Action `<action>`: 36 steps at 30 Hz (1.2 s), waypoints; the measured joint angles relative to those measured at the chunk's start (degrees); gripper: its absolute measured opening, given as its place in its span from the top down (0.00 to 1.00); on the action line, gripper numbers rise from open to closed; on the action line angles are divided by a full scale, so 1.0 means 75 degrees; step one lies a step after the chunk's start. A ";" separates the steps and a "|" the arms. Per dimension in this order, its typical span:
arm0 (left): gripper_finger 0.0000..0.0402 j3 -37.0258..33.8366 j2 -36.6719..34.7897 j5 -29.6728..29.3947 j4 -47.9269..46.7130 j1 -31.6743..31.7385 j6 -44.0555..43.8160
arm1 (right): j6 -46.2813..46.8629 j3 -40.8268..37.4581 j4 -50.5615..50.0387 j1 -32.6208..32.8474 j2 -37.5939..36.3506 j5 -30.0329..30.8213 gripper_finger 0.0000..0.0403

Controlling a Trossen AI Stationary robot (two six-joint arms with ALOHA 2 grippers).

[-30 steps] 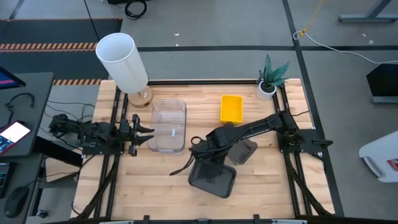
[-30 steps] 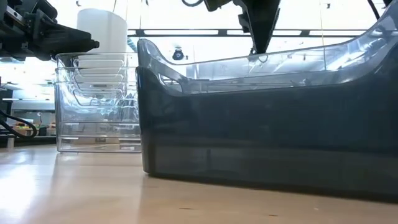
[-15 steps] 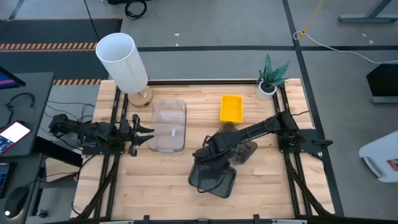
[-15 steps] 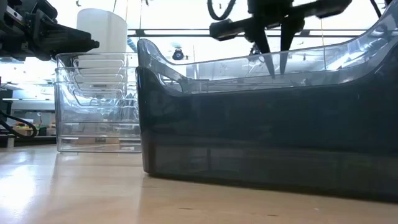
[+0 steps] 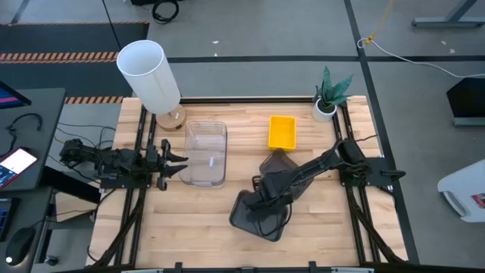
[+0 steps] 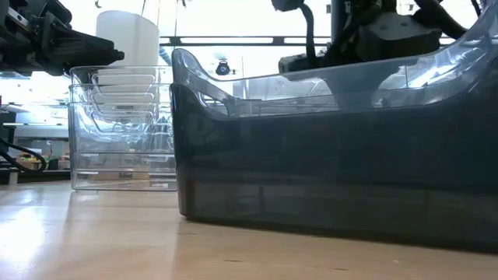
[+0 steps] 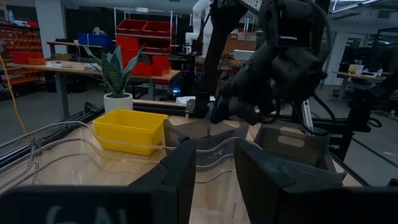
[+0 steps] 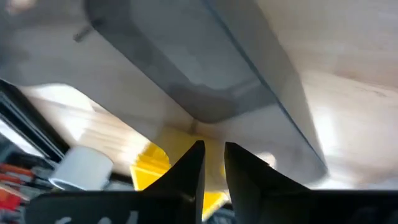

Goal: Stack baskets by color
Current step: Stack the top black bin on the bottom black bin

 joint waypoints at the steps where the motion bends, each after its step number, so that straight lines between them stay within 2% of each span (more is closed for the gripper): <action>1: 0.71 0.0000 -0.0001 0.0000 0.0000 0.0002 0.0002 | -0.0008 0.0008 0.0079 0.0058 -0.0005 0.0160 0.82; 5: 0.71 -0.0003 0.0000 0.0000 0.0000 0.0002 0.0003 | -0.0259 0.0108 0.0362 0.0379 -0.0006 0.0289 0.80; 12: 0.71 0.0000 0.0000 0.0000 0.0000 -0.0001 0.0002 | 0.0181 0.0175 0.0252 0.0561 -0.0006 -0.0320 0.72; 16: 0.71 0.0000 0.0000 0.0001 0.0001 0.0002 0.0000 | 0.0137 0.0175 0.0381 0.0723 -0.0006 -0.0482 0.67; 20: 0.71 0.0000 0.0000 0.0000 0.0000 0.0001 0.0003 | 0.0110 0.0111 0.0517 0.0709 -0.0006 -0.1008 0.61; 25: 0.71 0.0000 0.0000 0.0003 0.0000 0.0002 0.0000 | -0.0050 0.0023 0.0524 0.0583 -0.0006 -0.1137 0.56; 36: 0.71 0.0000 0.0000 0.0000 0.0000 0.0000 0.0003 | -0.0650 0.0017 0.1050 0.0233 -0.0006 -0.1953 0.54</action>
